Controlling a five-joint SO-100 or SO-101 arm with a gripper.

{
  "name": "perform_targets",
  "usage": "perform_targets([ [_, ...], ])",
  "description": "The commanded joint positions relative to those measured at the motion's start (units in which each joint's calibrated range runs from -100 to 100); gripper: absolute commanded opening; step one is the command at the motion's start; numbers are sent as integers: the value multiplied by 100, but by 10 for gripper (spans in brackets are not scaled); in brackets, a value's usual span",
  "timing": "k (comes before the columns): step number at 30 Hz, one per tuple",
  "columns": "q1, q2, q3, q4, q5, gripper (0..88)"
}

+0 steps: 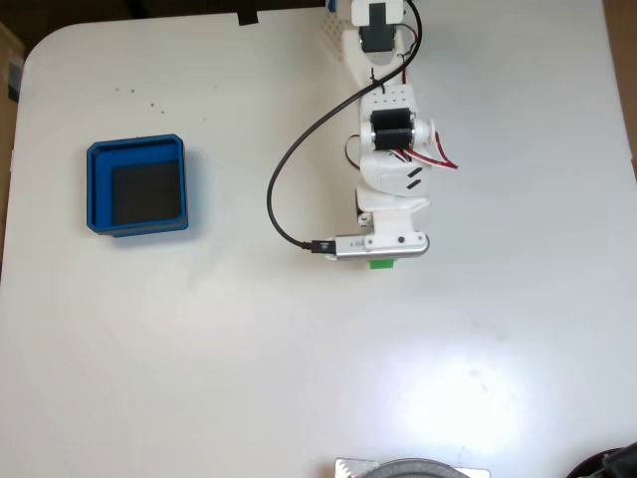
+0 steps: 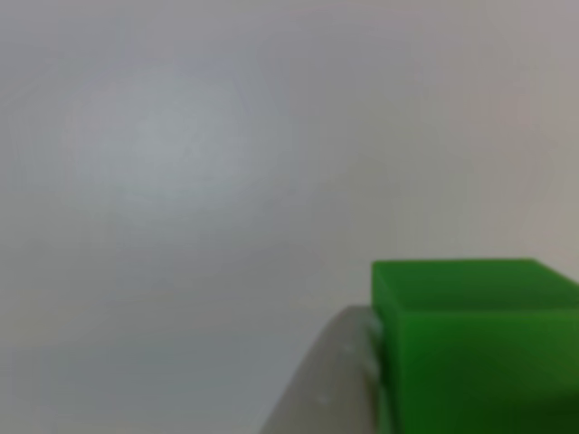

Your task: Pick up green cube and drop it in the blue box

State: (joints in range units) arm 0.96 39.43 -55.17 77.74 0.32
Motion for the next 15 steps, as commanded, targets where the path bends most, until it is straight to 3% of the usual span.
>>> perform_targets([
  [1, 309, -557, -291, 33, -10, 28],
  [15, 1339, -565, -309, 33, -15, 28],
])
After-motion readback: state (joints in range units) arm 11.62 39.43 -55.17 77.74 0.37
